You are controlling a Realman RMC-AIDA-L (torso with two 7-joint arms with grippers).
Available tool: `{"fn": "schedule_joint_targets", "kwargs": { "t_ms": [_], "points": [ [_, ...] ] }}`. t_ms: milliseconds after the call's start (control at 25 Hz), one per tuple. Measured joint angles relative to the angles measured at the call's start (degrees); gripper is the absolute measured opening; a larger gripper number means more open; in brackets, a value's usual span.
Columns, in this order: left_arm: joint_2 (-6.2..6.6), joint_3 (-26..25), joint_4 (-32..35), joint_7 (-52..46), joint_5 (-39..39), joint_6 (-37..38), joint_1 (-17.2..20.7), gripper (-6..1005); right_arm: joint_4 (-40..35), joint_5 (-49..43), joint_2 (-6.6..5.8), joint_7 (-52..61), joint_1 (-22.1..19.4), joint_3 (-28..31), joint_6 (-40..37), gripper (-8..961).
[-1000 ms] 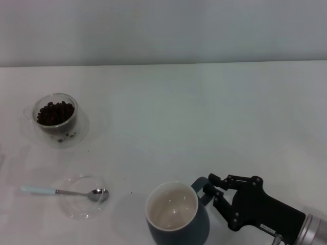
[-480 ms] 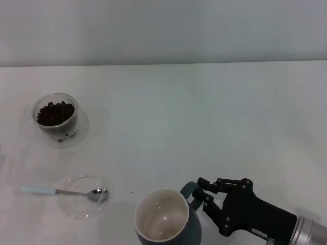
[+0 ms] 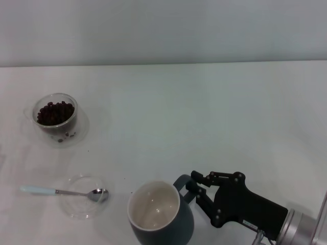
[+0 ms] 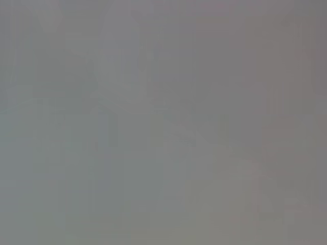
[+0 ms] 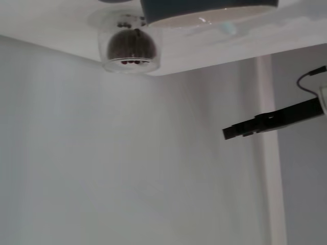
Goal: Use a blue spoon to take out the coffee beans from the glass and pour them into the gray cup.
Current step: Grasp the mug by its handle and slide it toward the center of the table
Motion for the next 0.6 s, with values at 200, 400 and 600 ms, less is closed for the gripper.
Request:
{"fn": "schedule_joint_targets", "kwargs": {
  "t_ms": [200, 400, 600],
  "points": [
    [0.05, 0.0, 0.0, 0.0, 0.0, 0.0, 0.0, 887, -0.1, 2.7, 0.0, -0.8, 0.1, -0.1, 0.5, 162],
    [0.15, 0.0, 0.0, -0.1, 0.0, 0.0, 0.0, 887, -0.1, 5.8, 0.0, -2.8, 0.1, -0.1, 2.1, 162],
    [0.15, 0.0, 0.0, -0.1, 0.0, 0.0, 0.0, 887, 0.2, 6.5, 0.0, -3.5, 0.2, -0.4, 2.9, 162]
  ]
}}
